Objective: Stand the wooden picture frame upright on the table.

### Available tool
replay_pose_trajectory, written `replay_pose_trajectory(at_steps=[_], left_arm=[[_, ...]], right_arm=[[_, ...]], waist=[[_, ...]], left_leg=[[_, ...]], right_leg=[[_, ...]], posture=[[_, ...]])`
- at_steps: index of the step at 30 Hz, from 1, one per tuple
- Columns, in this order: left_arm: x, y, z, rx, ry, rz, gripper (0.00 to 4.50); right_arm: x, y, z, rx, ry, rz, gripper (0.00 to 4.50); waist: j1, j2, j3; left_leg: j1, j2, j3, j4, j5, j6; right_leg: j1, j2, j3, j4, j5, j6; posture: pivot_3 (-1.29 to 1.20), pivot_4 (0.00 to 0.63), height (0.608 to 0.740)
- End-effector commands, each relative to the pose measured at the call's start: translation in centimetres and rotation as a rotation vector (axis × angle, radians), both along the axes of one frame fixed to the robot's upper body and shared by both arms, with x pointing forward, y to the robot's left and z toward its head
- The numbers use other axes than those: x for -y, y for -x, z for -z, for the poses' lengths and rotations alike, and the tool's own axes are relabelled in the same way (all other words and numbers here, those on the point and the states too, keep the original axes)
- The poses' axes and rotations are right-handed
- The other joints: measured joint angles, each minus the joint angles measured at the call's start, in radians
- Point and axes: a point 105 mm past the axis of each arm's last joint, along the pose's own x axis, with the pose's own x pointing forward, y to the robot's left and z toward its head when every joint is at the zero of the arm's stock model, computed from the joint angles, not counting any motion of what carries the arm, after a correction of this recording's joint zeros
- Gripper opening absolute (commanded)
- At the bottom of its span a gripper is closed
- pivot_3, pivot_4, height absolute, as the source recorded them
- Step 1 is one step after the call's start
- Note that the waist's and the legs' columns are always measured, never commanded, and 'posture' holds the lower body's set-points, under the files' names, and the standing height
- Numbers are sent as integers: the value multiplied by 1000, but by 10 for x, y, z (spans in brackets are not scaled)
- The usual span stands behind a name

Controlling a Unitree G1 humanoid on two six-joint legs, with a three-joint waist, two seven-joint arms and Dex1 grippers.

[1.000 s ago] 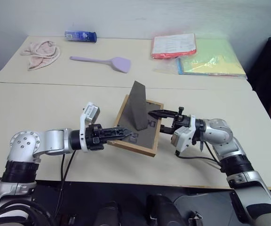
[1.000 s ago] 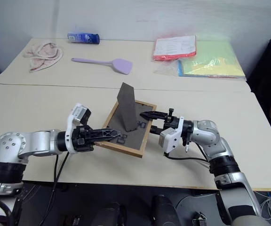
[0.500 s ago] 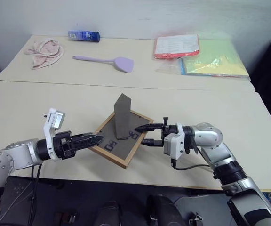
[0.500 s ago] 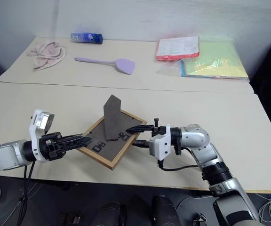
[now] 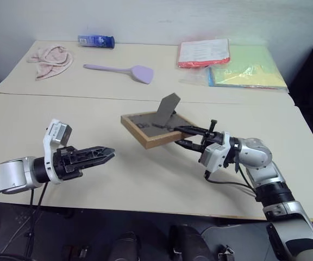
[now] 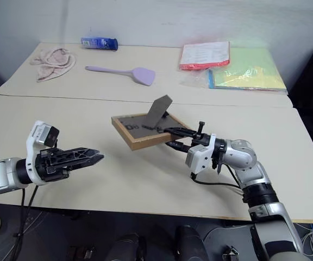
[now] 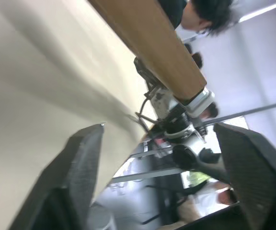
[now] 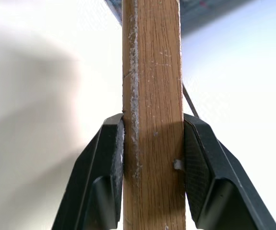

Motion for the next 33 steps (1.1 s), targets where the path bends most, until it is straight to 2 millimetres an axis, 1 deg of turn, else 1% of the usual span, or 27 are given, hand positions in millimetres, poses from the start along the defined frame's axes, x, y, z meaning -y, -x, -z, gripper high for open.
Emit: replay_pose_trajectory(at_steps=[1,3,4,5,7,8,9,10,11,12,13,14,17,21,25,29,33], left_arm=[[-9,-3,-18,51,30,-38,4500],[-12,-1,-16,63,-36,-82,4500],[-14,-1,-10,123,-128,-111,4500],[-18,-1,-11,198,-163,-145,4500],[-23,-2,-11,401,-280,-179,4500],[-25,-3,-13,496,-308,-191,4500],[-27,-6,-12,594,-371,-207,4500],[-28,-7,-11,675,-421,-206,4500],[-25,-4,-5,740,-488,-149,4500],[-23,-3,3,808,-565,-92,4500],[-21,-1,9,853,-611,-46,4500],[-19,0,12,889,-626,-17,4500],[-12,-4,11,968,-604,-38,4500],[-13,-4,15,973,-601,-45,4500],[-15,-5,18,968,-608,-48,4500],[-18,-7,16,966,-609,-59,4500],[-20,-11,13,965,-610,-74,4500]], right_arm=[[4,3,-15,71,-56,-6,1194],[7,0,-13,38,-90,9,1194],[8,-2,-12,-48,-154,13,1194],[10,-5,-12,-111,-211,20,1194],[10,-5,-4,-343,-325,-19,1194],[12,-7,-7,-395,-399,-13,1194],[13,-8,-7,-503,-483,-29,1194],[13,-8,-7,-592,-547,-52,1194],[13,-8,-6,-690,-615,-73,1194],[12,-8,-1,-830,-679,-103,1194],[11,-7,2,-920,-715,-121,1194],[9,-4,5,-980,-736,-140,1194],[8,0,24,-1165,-792,-144,1194],[13,-2,46,-1262,-828,-97,1194],[24,-5,74,-1282,-790,-9,1194],[32,-4,84,-1284,-763,25,1194],[35,-4,93,-1314,-733,64,1194]], waist=[[0,0,0],[-9,0,0],[-13,0,0],[-14,0,0],[-12,0,0],[-10,0,0],[-8,0,0],[-5,0,0],[-2,0,0],[-1,0,0],[1,1,1],[1,1,1],[5,1,1],[0,1,1],[1,1,0],[1,1,0],[1,0,-1]], left_leg=[[0,0,0,0,0,0],[0,0,1,0,0,0],[0,1,1,0,0,0],[0,1,1,-1,0,0],[0,1,0,-1,0,0],[0,1,0,-1,0,0],[0,1,0,-1,0,0],[0,0,1,0,0,0],[0,0,1,0,0,-1],[0,0,1,0,0,-1],[0,0,1,-1,0,-1],[0,0,1,-1,0,-1],[0,1,1,-4,0,0],[0,1,1,-4,-1,2],[1,0,1,-5,-1,2],[2,0,1,-5,-1,2],[3,0,1,-5,-1,2]], right_leg=[[0,1,0,0,0,0],[0,1,0,1,0,0],[0,1,1,1,0,0],[0,1,1,1,0,0],[0,1,0,0,0,0],[0,1,0,0,0,0],[0,1,0,0,0,0],[0,1,0,0,0,0],[0,1,0,0,0,0],[0,1,0,0,0,-1],[0,1,1,0,0,-1],[0,1,1,0,0,-1],[0,0,1,-3,0,-1],[0,-1,1,-3,0,0],[0,0,1,-3,0,0],[2,-1,1,-2,0,0],[2,-1,1,-2,0,0]], posture=[[0,150,740],[0,150,740],[0,150,740],[0,150,740],[0,150,740],[0,150,740],[0,150,740],[0,150,740],[0,150,740],[0,150,740],[0,150,740],[0,150,740],[0,150,740],[0,150,740],[0,150,740],[0,150,740],[0,150,740]])
